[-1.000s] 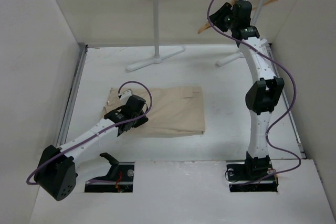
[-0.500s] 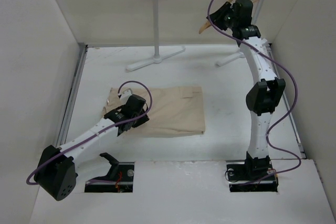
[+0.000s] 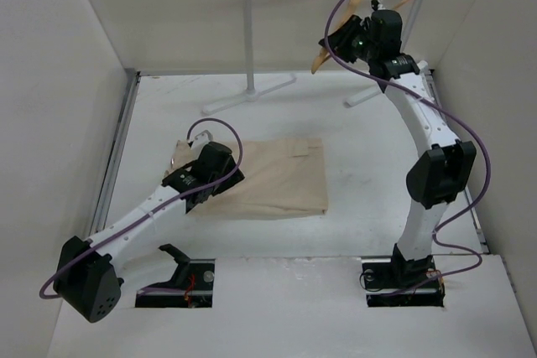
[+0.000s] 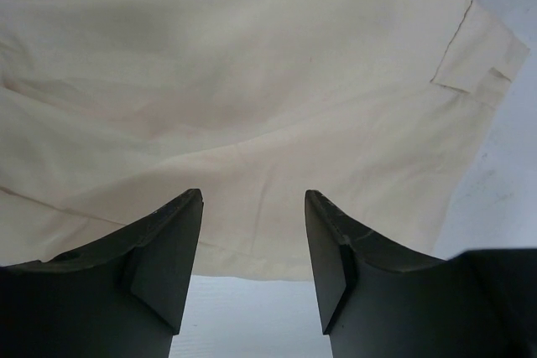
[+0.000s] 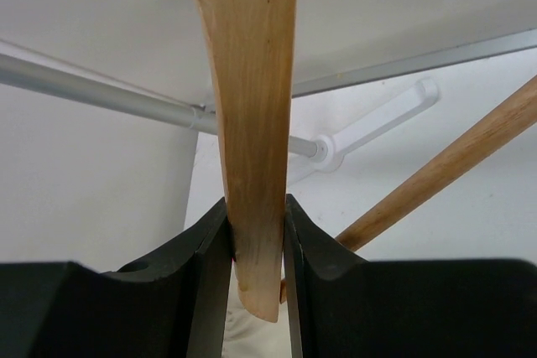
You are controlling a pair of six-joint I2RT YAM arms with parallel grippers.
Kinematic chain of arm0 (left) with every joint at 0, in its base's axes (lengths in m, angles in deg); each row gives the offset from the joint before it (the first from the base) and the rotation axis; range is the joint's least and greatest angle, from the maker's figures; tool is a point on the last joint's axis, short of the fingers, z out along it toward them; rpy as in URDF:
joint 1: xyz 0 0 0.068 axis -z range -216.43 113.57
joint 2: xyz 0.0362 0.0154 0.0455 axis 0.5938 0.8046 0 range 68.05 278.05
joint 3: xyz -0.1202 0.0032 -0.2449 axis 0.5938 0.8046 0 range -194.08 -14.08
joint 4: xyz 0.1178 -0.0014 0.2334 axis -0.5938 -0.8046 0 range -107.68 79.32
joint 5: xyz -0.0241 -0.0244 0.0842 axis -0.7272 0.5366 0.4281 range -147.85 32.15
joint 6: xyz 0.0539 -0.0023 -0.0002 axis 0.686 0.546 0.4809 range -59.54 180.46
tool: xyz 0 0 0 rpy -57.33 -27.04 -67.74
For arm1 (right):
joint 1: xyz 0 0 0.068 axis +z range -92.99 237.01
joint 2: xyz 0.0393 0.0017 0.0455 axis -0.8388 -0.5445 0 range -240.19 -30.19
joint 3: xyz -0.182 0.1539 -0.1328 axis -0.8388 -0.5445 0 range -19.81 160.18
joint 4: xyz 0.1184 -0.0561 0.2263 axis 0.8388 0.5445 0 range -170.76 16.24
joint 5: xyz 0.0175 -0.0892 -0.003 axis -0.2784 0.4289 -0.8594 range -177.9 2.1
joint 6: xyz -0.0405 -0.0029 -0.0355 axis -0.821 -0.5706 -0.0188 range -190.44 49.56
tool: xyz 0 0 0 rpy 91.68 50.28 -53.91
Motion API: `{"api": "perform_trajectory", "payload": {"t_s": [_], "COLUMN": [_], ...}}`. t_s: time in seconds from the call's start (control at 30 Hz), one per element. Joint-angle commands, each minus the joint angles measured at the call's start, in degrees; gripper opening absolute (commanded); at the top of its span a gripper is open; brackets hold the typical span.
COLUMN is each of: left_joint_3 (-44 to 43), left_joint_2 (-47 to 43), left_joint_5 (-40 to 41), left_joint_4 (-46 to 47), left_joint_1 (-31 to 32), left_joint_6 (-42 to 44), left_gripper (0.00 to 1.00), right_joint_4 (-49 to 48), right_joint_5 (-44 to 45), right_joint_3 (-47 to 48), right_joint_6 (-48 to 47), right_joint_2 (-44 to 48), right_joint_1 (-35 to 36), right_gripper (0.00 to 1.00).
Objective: Place the trousers on the hanger
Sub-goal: Pick up the hanger from the clothesline.
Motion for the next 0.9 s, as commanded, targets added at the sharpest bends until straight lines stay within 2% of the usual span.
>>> {"api": "perform_trajectory", "payload": {"t_s": [0.0,0.17,0.3,0.7,0.87], "left_joint_3": [-2.0,-1.8,-2.4,-4.4,-7.1], "left_joint_2": [-1.7,-2.7,-3.0,-2.1,-2.4], "left_joint_5": [-0.2,-0.3,-0.8,-2.3,-2.3], "left_joint_4": [-0.1,-0.2,0.2,1.1,1.1], "left_joint_1": [-0.2,-0.2,-0.7,-0.7,-1.7], "left_joint_6": [0.2,0.2,0.6,0.6,0.7], "left_gripper": [0.5,0.5,0.5,0.5,0.5], "right_joint_4": [-8.0,-8.8,-13.9,-16.6,-17.1], "right_joint_5": [-1.3,-1.5,-3.7,-8.0,-8.0], "right_joint_3": [-2.9,-7.7,-12.8,-11.8,-17.0], "right_joint_6": [-1.5,-1.0,-2.2,-1.6,-0.7], "right_joint_2": [4.3,7.6,10.7,12.9,15.2], "right_joint_1": [1.0,1.4,2.6,3.2,3.9], "right_gripper": [0.24,0.22,0.2,0.17,0.18]}}
